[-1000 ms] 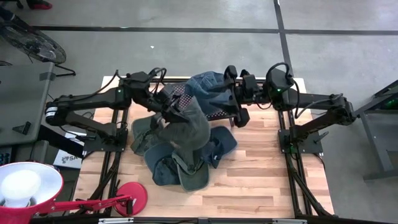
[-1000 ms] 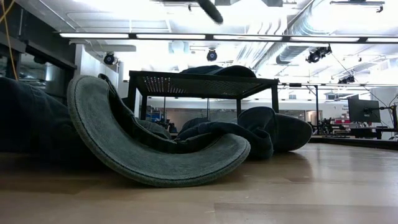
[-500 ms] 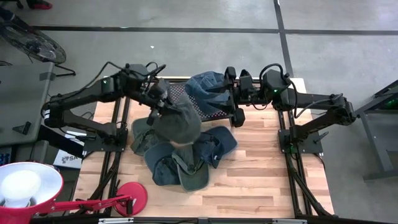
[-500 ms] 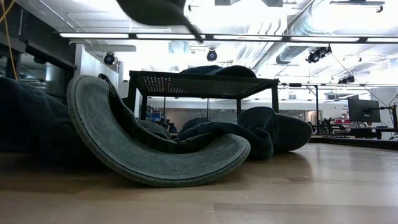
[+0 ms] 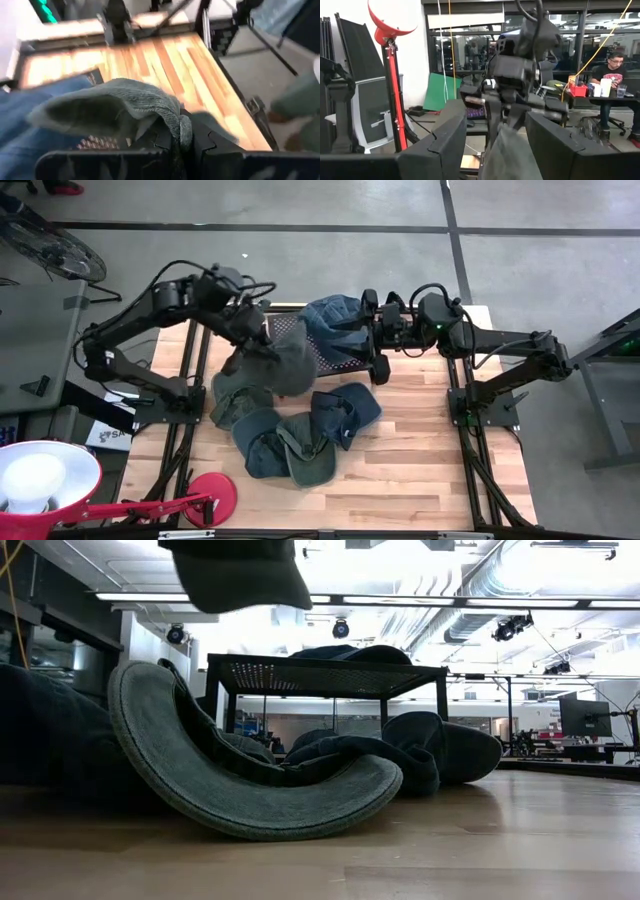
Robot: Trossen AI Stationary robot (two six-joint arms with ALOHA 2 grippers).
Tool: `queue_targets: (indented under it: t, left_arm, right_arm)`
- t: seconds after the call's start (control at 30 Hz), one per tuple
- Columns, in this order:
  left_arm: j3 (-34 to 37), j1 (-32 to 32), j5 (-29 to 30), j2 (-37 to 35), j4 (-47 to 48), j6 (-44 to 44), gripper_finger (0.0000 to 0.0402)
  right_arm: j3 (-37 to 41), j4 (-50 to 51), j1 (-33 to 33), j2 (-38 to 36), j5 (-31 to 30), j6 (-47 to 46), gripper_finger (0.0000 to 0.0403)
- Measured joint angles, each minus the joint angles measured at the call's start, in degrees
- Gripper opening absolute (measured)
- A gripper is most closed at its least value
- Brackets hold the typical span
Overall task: Pick & Place hat
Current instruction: Stack the dark green cap on the shelf
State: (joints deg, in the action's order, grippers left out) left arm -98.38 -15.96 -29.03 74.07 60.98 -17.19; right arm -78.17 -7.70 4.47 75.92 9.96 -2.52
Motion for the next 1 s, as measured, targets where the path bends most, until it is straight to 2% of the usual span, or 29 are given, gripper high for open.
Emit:
queue_targets:
  t: [0.17,0.4,0.73,1.0]
  left_arm:
    - [-3.16,-1.88,-2.41,4.22,5.14,-3.15,0.0013]
    - [-3.76,-7.32,-8.1,7.34,5.92,-8.07,0.0013]
    - [-3.76,-14.91,-9.01,7.6,6.56,-9.57,0.0013]
    - [-3.85,-16.31,-8.31,10.35,7.23,-10.23,0.0013]
  right_arm:
    - [0.0,0.31,0.0,0.0,0.0,0.0,0.0197]
    - [0.0,1.63,-0.01,0.0,0.0,0.0,0.0197]
    - [0.0,2.57,-0.01,0.0,0.01,-0.01,0.0197]
    - [0.0,2.91,-0.01,0.0,0.01,0.01,0.0197]
